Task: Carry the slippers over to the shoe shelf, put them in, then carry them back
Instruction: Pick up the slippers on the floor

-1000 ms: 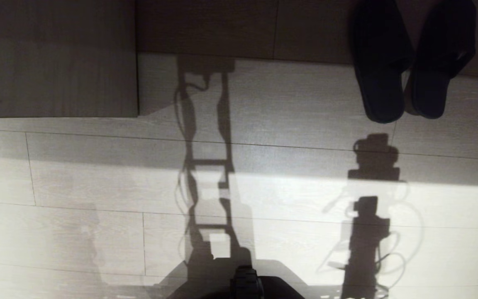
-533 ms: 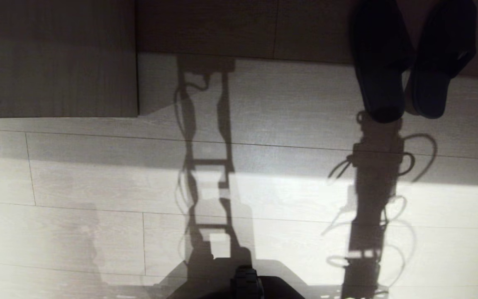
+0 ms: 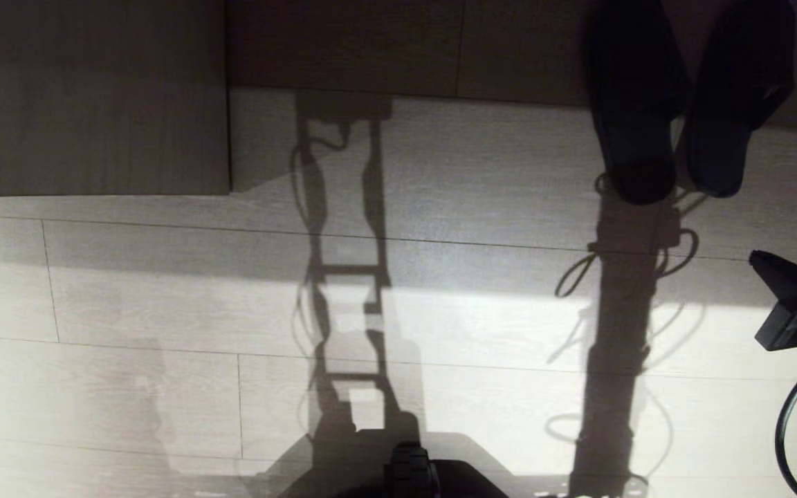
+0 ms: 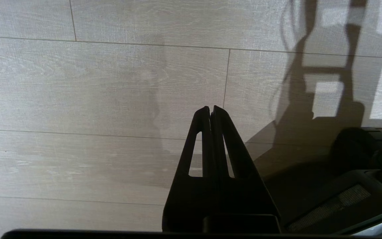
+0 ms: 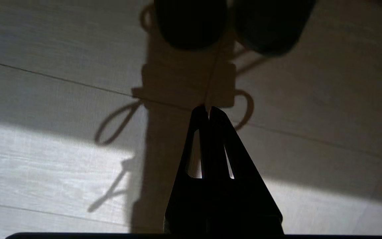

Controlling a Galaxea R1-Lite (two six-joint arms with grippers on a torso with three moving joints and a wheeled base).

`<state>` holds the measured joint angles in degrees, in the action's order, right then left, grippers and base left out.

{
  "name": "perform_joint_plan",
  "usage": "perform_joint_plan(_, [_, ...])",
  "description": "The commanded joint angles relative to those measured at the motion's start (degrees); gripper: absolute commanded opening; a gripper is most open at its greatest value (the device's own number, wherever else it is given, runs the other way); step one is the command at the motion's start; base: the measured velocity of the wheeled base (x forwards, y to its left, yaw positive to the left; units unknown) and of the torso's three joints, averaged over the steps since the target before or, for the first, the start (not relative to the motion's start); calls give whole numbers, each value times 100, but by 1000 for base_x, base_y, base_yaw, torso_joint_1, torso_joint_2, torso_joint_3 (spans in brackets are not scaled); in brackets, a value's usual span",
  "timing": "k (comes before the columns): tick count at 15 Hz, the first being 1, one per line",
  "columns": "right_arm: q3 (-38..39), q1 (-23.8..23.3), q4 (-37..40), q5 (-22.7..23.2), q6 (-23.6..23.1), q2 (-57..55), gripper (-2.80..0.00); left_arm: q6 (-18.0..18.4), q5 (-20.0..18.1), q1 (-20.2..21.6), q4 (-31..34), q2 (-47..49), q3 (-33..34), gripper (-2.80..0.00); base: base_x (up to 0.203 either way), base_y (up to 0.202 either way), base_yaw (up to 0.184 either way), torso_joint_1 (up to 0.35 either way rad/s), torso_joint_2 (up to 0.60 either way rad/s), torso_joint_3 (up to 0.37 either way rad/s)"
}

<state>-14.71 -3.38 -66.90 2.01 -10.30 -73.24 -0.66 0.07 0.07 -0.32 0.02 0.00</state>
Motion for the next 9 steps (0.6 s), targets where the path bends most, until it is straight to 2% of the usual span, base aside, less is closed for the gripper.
perform_joint_plan(1, [-167, 3, -437, 277, -244, -548, -280, -4, 1, 1, -3, 6, 0, -280, 0, 0, 0, 0, 0, 0])
perform_joint_plan(3, [-676, 8, -700, 508, -686, -851, -280, -4, 1, 1, -3, 6, 0, -280, 0, 0, 0, 0, 0, 0])
perform_joint_plan(5, [-853, 43, -742, 683, -862, -989, -280, -4, 1, 1, -3, -2, 0, -280, 0, 0, 0, 0, 0, 0])
perform_joint_plan(9, [-2064, 124, -755, 1117, -1422, -1700, -280, -4, 1, 1, -3, -2, 0, -280, 0, 0, 0, 0, 0, 0])
